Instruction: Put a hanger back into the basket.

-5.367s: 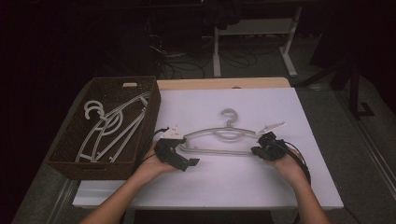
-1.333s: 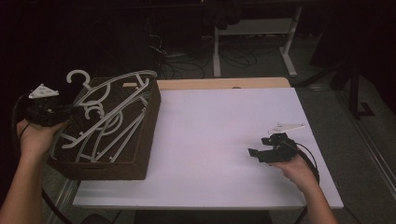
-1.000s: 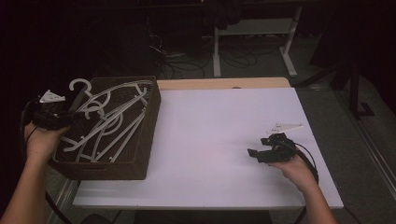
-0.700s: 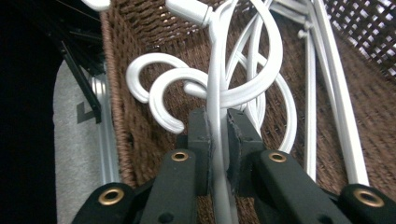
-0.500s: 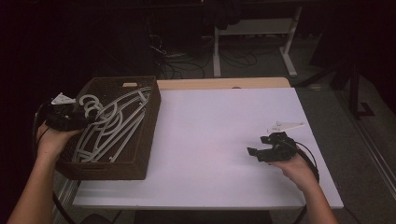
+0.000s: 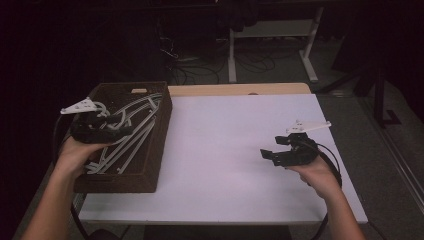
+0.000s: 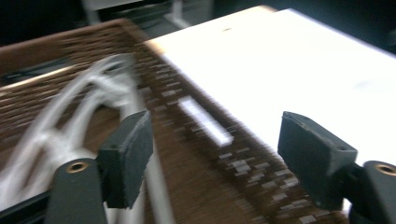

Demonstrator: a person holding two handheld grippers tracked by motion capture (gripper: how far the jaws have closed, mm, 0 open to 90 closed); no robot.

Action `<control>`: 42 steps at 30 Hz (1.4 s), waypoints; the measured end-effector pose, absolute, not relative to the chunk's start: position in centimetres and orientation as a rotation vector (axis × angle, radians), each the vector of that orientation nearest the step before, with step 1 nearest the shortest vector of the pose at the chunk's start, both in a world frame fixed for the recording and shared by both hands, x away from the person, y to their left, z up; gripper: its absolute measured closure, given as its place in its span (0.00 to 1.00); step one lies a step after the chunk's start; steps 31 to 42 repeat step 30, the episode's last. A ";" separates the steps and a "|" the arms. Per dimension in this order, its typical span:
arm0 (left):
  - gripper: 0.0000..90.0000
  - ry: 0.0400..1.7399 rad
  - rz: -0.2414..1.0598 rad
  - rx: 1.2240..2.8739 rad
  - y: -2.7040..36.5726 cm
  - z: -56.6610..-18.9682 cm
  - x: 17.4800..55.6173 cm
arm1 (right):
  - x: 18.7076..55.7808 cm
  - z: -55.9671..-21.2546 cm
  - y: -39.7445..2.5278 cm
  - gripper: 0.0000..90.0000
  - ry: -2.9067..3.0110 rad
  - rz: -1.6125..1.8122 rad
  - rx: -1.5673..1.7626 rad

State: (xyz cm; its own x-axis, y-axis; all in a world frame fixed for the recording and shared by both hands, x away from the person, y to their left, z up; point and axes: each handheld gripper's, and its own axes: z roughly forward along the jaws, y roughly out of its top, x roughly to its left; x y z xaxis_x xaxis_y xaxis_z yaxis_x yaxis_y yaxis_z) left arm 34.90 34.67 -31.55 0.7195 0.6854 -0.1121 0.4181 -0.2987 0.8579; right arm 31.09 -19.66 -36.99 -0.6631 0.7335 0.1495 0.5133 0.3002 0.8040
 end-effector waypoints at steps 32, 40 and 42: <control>0.00 0.639 0.167 1.955 28.5 -33.6 32.4 | 30.9 -35.5 -18.7 0.08 2.298 1.342 1.036; 0.00 0.639 0.167 1.955 28.5 -33.6 32.4 | 30.9 -35.5 -18.7 0.08 2.298 1.342 1.036; 0.00 0.639 0.167 1.955 28.5 -33.6 32.4 | 30.9 -35.5 -18.7 0.08 2.298 1.342 1.036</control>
